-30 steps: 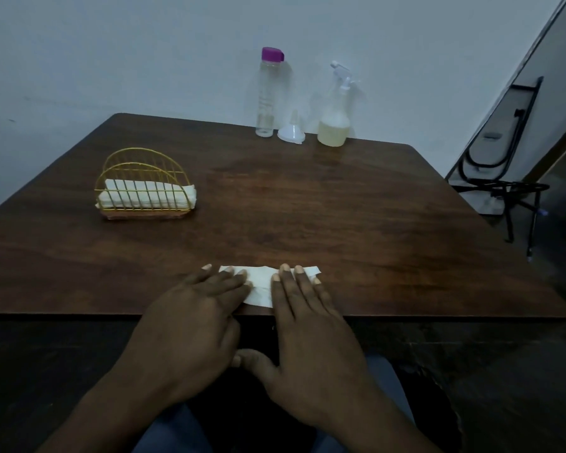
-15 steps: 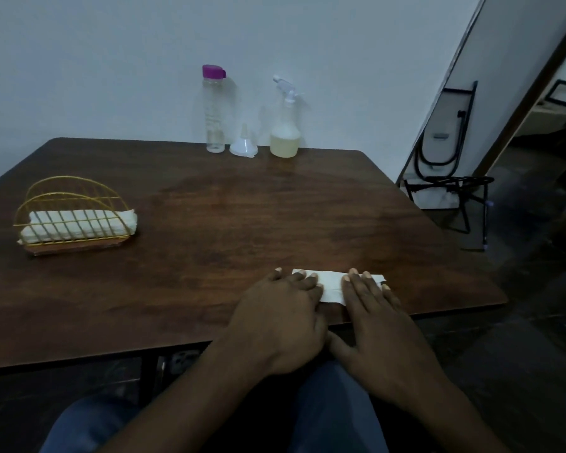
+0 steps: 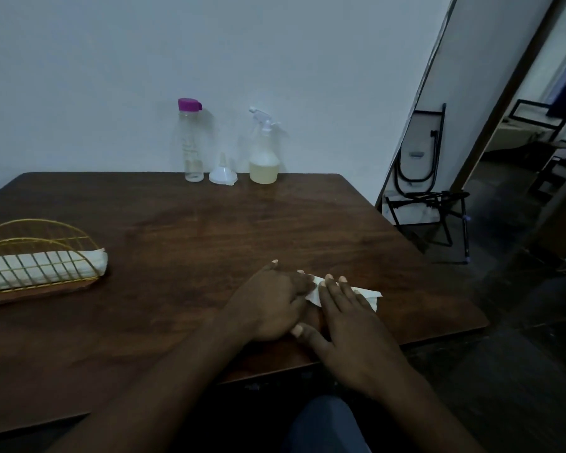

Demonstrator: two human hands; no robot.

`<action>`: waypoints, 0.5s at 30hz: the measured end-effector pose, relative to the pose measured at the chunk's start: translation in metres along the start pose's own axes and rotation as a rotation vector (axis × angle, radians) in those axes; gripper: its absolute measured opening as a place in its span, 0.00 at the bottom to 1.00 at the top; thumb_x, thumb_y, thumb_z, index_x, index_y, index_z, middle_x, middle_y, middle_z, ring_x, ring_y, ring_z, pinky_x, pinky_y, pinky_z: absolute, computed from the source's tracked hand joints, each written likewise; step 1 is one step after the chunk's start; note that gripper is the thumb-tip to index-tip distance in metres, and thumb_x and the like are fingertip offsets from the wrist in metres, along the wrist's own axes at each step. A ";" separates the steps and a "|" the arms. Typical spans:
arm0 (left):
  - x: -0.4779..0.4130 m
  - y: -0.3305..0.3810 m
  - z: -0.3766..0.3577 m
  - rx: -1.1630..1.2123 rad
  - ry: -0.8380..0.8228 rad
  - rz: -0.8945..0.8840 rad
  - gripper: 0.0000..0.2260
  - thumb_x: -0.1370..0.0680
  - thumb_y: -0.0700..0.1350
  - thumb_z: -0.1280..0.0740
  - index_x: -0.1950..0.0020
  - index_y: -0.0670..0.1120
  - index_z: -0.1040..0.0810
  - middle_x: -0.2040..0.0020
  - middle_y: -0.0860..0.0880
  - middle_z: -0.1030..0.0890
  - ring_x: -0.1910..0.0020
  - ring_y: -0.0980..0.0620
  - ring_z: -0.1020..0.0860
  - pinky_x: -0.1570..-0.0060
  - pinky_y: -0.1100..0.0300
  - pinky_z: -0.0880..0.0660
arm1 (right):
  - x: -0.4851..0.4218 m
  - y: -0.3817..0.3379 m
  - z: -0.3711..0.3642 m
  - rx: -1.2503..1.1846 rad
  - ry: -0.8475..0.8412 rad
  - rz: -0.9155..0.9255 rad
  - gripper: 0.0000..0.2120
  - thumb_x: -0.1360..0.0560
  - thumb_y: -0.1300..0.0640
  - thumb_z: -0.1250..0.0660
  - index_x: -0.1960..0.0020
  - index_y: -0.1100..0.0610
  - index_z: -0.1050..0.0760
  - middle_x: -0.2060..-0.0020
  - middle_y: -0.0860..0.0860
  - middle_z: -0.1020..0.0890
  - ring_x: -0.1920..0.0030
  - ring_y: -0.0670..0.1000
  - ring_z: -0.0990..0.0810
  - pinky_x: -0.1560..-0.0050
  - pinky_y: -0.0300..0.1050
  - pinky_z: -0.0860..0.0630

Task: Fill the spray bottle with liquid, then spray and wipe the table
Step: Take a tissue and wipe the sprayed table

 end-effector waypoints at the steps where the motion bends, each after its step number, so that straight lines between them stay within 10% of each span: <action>1: 0.000 -0.005 -0.001 0.003 0.019 0.008 0.29 0.24 0.51 0.49 0.25 0.51 0.24 0.24 0.53 0.26 0.23 0.60 0.33 0.19 0.49 0.50 | -0.002 0.001 -0.001 -0.004 -0.002 -0.002 0.59 0.34 0.17 0.69 0.15 0.53 0.57 0.15 0.48 0.58 0.17 0.46 0.64 0.19 0.45 0.62; 15: -0.003 -0.034 0.004 -0.069 0.217 0.032 0.19 0.15 0.52 0.43 0.26 0.51 0.24 0.26 0.55 0.24 0.22 0.59 0.35 0.19 0.52 0.52 | -0.067 0.031 0.021 -0.024 -0.073 -0.166 0.49 0.24 0.24 0.57 0.15 0.55 0.54 0.15 0.51 0.54 0.16 0.50 0.58 0.18 0.50 0.56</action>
Point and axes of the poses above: each hand's wrist, its own x-axis away from the middle knuckle, its own z-axis out of the back of the hand, y = z × x, the point moved 1 cm from there along -x, towards the middle knuckle
